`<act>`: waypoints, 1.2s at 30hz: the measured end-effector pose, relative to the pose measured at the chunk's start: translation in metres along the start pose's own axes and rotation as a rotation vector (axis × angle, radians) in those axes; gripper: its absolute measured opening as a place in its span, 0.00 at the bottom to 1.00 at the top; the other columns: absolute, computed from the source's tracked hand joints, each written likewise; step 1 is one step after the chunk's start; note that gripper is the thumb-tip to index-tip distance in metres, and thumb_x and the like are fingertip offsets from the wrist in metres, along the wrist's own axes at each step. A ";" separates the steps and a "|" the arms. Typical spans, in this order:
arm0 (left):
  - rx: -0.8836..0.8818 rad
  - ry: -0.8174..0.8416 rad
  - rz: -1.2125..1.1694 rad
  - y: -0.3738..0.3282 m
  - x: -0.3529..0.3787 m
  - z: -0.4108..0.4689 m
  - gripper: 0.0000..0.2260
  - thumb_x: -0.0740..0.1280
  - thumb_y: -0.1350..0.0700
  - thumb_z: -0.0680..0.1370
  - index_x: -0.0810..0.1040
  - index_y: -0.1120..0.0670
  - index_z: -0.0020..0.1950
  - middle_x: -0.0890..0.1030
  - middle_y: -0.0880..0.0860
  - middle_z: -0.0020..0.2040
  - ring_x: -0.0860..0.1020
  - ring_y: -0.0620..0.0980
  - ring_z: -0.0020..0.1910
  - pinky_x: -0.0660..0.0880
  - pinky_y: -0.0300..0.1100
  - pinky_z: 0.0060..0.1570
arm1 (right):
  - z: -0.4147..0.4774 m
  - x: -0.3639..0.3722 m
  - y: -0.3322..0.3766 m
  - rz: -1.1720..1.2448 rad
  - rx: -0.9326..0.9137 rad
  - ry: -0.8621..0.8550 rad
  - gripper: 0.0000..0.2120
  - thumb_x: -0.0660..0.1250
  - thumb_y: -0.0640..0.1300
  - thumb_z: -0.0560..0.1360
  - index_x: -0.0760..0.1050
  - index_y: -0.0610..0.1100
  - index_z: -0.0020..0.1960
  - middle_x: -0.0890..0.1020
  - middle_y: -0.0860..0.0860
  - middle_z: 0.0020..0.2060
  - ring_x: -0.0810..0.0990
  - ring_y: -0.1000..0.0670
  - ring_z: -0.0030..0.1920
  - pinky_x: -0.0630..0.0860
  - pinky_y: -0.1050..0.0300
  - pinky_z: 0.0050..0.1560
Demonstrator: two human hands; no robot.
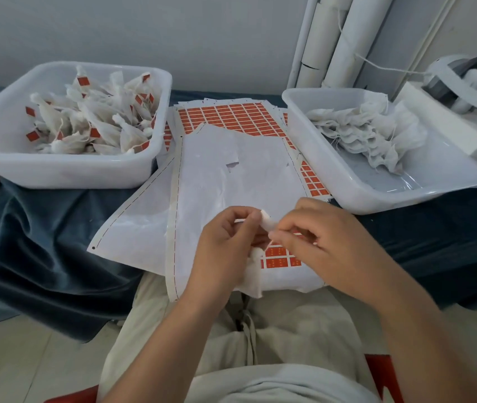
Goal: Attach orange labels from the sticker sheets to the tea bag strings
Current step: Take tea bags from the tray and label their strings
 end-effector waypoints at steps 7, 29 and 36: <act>-0.077 0.130 0.002 0.003 0.013 -0.006 0.08 0.65 0.52 0.86 0.81 0.54 0.52 0.86 0.53 0.38 0.86 0.49 0.36 0.78 0.35 0.36 | 0.001 0.001 -0.008 -0.022 0.055 -0.180 0.13 0.66 0.57 0.79 0.82 0.50 0.42 0.76 0.57 0.39 0.76 0.56 0.41 0.70 0.63 0.41; -0.112 0.139 -0.007 0.005 0.013 -0.005 0.10 0.63 0.51 0.86 0.80 0.54 0.53 0.88 0.56 0.43 0.87 0.52 0.44 0.83 0.50 0.51 | 0.006 0.002 -0.033 0.062 0.154 -0.231 0.12 0.69 0.53 0.81 0.80 0.48 0.42 0.79 0.55 0.39 0.78 0.53 0.42 0.70 0.66 0.43; -0.122 0.155 -0.047 0.006 0.009 -0.002 0.18 0.57 0.42 0.85 0.84 0.48 0.54 0.87 0.59 0.45 0.87 0.55 0.47 0.83 0.48 0.50 | 0.006 0.003 -0.037 0.168 0.181 -0.226 0.11 0.69 0.52 0.81 0.80 0.50 0.42 0.80 0.56 0.38 0.79 0.55 0.43 0.69 0.72 0.42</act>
Point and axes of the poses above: each hand's wrist, its own z-axis towards the middle knuckle, its own x-axis out of the palm, y = z × x, the point moved 7 cm from there along z, towards the middle knuckle
